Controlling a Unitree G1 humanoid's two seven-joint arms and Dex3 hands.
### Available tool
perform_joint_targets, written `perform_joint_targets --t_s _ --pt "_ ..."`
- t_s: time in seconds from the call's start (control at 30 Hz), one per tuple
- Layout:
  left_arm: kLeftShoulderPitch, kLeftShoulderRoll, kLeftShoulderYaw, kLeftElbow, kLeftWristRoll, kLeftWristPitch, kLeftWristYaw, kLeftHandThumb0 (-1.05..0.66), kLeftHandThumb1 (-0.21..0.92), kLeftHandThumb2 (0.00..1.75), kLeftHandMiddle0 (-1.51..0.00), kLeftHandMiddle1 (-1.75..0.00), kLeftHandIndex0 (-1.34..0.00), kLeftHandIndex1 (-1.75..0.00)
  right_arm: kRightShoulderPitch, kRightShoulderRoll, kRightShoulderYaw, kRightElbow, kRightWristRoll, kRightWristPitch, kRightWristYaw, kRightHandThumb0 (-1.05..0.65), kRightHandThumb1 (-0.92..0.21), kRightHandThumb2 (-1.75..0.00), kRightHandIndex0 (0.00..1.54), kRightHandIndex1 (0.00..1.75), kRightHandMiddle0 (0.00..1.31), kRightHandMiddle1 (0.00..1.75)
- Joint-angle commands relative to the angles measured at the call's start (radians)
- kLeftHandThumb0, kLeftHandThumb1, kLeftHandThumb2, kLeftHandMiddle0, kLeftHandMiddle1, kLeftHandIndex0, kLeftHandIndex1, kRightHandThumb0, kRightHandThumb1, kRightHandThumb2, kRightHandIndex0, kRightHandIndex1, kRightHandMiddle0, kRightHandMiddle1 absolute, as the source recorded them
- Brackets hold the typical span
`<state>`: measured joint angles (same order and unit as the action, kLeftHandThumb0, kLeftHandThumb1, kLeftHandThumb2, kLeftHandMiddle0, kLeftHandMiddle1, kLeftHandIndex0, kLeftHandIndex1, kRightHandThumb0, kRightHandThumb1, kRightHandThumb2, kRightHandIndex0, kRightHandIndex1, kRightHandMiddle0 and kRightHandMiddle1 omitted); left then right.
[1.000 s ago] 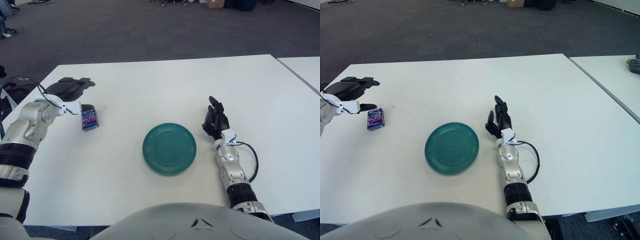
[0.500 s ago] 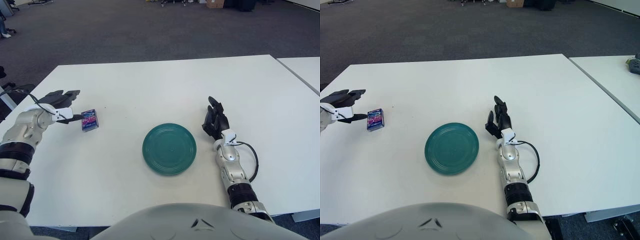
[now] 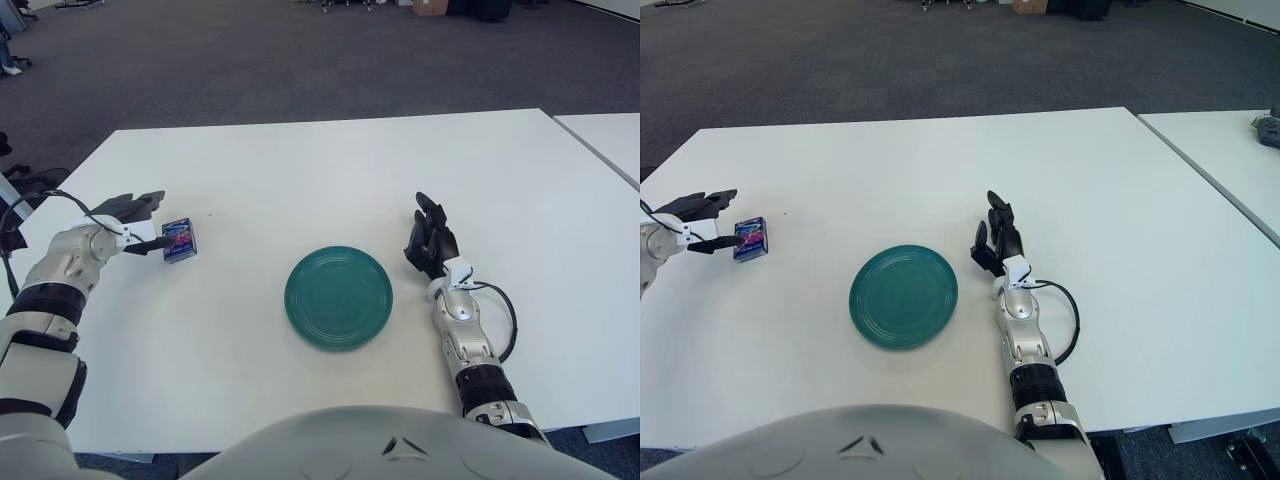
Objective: Put the gum into the plate.
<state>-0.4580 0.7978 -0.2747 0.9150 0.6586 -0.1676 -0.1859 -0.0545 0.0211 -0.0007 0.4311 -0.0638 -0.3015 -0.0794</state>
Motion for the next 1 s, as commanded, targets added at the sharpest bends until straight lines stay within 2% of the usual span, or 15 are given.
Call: perform_joint_targets --t_s 0.0,0.2,0.97 --pt "-0.038 -0.010 -0.024 0.046 0.012 0.023 0.009 -1.05 0.92 0.45 0.00 0.00 0.00 0.00 0.046 -0.006 -0.008 0.055 0.005 0.073 0.002 -0.62 -0.92 -0.97 0.14 0.00 0.00 0.35" --pt "-0.058 -0.032 -0.055 0.095 0.013 0.032 0.019 -1.05 0.92 0.50 0.00 0.00 0.00 0.00 0.044 -0.008 -0.012 0.061 0.009 0.067 0.008 -0.61 -0.92 -0.96 0.14 0.00 0.00 0.36" --pt "-0.109 -0.049 -0.100 0.220 -0.026 -0.110 -0.017 -1.05 0.92 0.69 0.00 0.00 0.00 0.00 0.034 -0.010 -0.022 0.068 0.019 0.073 0.021 -0.63 -0.92 -0.97 0.13 0.00 0.00 0.35"
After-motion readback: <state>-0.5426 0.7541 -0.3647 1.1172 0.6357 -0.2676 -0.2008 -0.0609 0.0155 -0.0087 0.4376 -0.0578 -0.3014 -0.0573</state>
